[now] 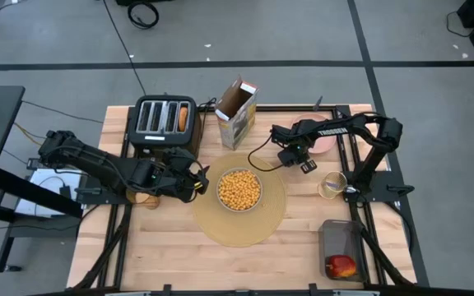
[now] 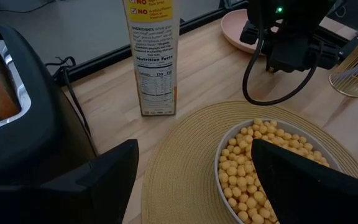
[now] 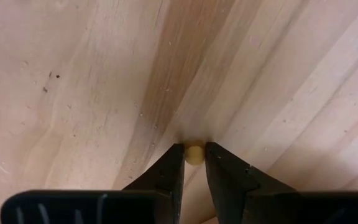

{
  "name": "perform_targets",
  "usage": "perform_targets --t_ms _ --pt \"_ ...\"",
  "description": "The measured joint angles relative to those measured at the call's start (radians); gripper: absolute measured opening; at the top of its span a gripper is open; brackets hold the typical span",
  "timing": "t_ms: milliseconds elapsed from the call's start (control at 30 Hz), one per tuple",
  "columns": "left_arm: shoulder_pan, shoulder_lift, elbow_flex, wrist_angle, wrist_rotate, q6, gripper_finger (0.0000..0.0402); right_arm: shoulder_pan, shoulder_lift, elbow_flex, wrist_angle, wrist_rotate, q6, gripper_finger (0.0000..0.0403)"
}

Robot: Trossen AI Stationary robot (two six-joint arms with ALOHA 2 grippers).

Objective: Arrange a breakfast setting
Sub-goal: Put the yellow cereal into the gray bowl

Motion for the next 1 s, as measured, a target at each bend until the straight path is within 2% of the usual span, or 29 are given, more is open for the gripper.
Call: perform_targets --t_ms 300,700,833,1000 --pt "0.000 0.000 0.000 0.000 0.000 0.000 0.0318 0.024 -0.025 0.005 -0.011 0.003 0.003 0.0074" --pt "0.000 0.000 0.000 -0.005 0.001 0.013 0.0318 0.121 -0.102 0.127 -0.111 -0.009 0.077 0.0074" --pt "0.000 0.000 0.000 -0.004 0.001 0.009 0.0318 0.093 -0.106 0.086 -0.143 -0.030 0.069 0.0077" --pt "0.000 0.000 0.000 -0.003 0.001 0.007 0.0318 0.046 -0.106 0.009 -0.079 0.001 0.022 0.0100"
